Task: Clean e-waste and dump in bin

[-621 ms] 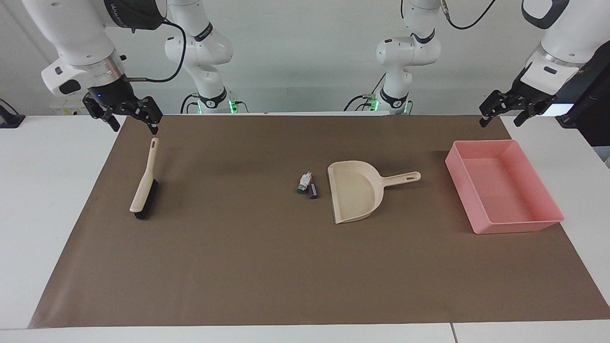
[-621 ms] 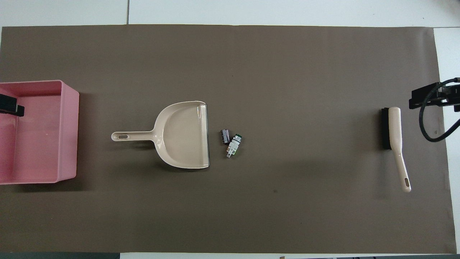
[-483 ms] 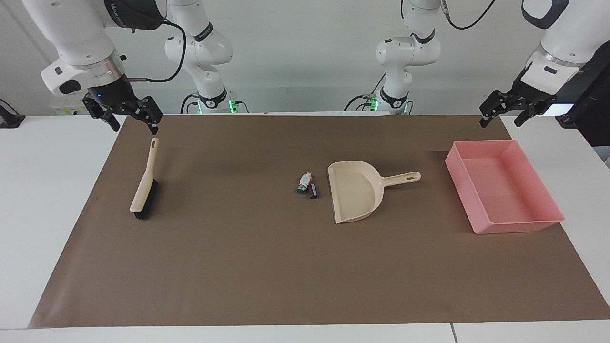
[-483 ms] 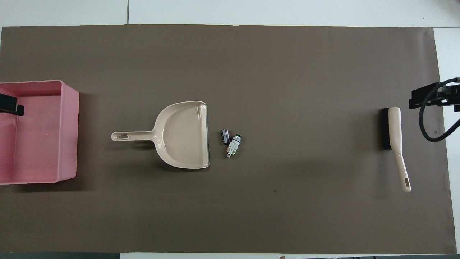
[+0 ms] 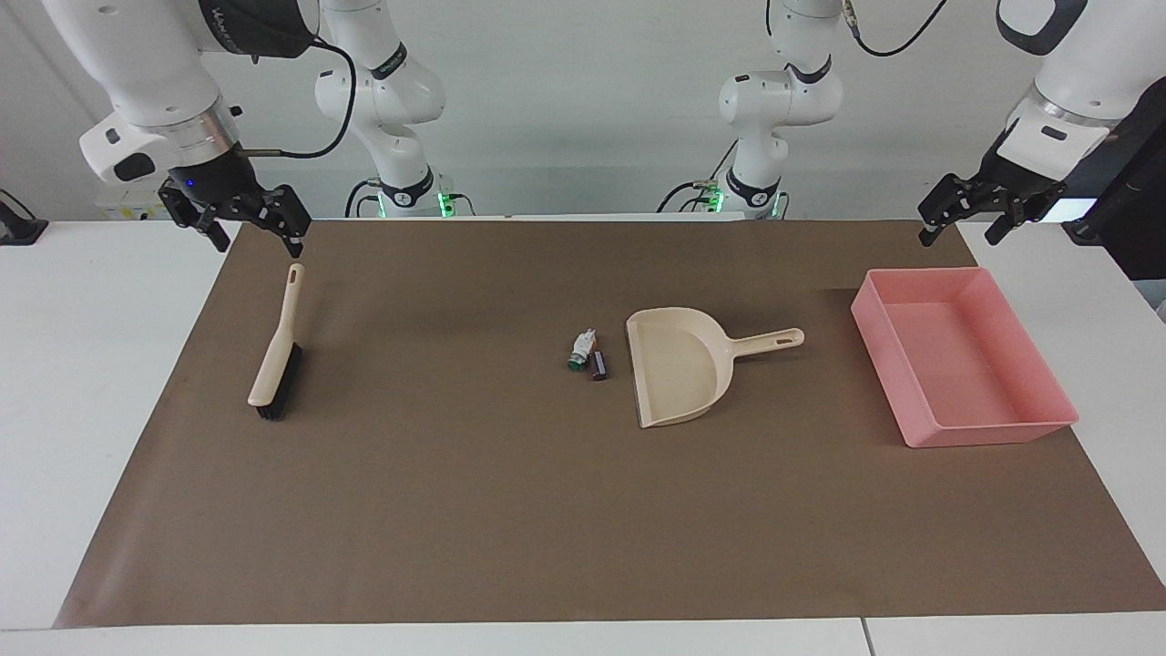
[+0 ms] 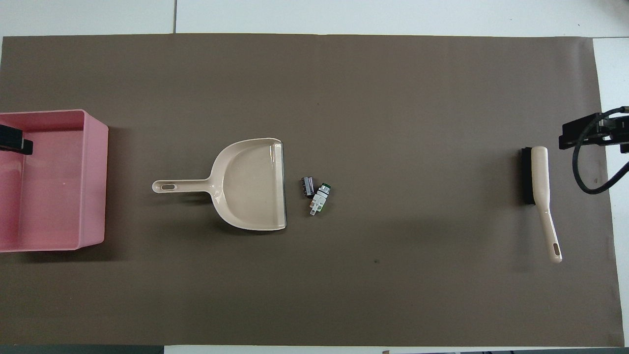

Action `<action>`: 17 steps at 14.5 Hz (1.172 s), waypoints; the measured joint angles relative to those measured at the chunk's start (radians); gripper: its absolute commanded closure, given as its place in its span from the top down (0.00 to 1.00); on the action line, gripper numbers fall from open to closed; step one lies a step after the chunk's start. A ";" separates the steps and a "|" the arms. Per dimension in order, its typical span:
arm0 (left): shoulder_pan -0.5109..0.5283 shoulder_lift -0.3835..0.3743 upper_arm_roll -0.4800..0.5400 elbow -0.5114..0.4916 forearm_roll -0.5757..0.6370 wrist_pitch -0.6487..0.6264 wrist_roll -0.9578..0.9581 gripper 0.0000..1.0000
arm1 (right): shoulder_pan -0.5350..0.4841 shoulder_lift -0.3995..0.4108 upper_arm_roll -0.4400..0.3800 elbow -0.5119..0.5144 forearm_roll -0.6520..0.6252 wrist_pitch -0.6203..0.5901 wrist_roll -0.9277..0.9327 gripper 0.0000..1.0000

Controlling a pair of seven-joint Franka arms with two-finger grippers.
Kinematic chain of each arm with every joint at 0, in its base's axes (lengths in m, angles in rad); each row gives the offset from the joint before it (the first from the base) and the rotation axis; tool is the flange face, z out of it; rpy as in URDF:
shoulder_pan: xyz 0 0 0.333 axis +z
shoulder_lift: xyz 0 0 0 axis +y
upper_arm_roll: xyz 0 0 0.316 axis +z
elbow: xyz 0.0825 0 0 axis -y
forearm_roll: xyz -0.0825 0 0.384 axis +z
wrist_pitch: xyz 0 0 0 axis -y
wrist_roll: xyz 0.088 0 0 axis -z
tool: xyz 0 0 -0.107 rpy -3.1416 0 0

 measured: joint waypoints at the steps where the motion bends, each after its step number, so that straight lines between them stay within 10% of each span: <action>1: 0.000 0.000 -0.001 -0.007 0.000 0.036 0.000 0.99 | -0.002 -0.005 -0.002 -0.018 0.000 0.002 0.000 1.00; 8: -0.004 -0.002 -0.010 -0.053 0.000 0.189 0.416 0.99 | -0.145 -0.137 -0.014 -0.507 0.000 0.350 -0.090 1.00; 17: -0.149 -0.048 -0.017 -0.350 0.000 0.361 1.087 0.99 | -0.250 -0.115 -0.015 -0.838 0.000 0.659 -0.182 0.98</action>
